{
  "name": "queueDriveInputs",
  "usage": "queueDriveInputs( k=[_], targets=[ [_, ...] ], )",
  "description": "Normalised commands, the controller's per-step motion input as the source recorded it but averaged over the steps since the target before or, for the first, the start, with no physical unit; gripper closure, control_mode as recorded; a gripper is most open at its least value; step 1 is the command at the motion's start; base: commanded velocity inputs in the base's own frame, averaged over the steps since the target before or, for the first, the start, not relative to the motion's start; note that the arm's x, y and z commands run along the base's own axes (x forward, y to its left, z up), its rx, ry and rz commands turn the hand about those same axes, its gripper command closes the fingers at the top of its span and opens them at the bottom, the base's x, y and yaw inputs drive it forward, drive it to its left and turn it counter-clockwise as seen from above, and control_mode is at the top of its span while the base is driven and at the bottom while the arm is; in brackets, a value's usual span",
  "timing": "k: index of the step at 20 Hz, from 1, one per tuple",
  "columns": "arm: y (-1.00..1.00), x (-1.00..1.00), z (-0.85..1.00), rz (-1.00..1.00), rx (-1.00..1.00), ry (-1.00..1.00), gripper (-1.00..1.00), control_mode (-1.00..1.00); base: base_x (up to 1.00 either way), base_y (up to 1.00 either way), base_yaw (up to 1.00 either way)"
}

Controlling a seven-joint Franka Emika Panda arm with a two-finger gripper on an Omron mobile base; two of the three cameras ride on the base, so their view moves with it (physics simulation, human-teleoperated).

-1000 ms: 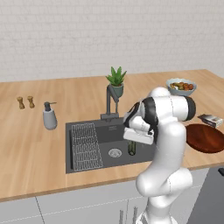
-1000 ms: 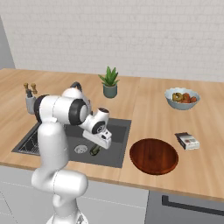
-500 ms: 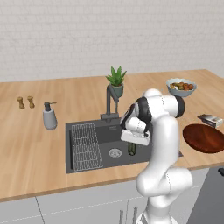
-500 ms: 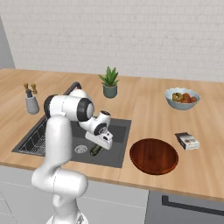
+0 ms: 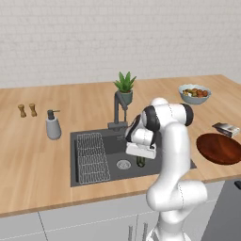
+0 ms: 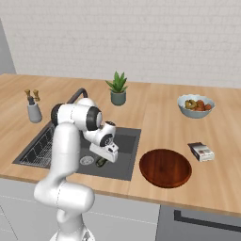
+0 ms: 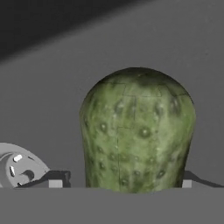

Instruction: Pick the cucumber from the sink and place it in the bowl. Then pick the bowl and place it in the microwave. Then close the microwave door and press the start button.

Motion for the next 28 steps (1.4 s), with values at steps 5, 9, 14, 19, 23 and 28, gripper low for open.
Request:
queueDriveInputs(
  k=[5, 9, 14, 19, 23, 28],
  targets=[
    [0.05, -0.29, 0.02, 0.00, 0.00, -0.06, 1.00, -1.00, 0.00, 0.00, 0.00],
    [-0.39, -0.98, 0.83, -0.02, 0.00, -0.12, 1.00, -1.00, 0.00, 0.00, 0.00],
    [-0.42, -0.83, 1.00, -0.02, -0.01, -0.09, 1.00, -1.00, 0.00, 0.00, 0.00],
    [-0.32, -0.29, 1.00, 0.00, -0.01, -0.05, 1.00, -1.00, 0.00, 0.00, 0.00],
    [-0.31, -0.19, 1.00, -0.02, 0.00, 0.00, 1.00, -1.00, 0.00, 0.00, 0.00],
    [-0.35, -0.34, 1.00, -0.02, 0.00, 0.00, 1.00, -1.00, 0.00, 0.00, 0.00]
  ],
)
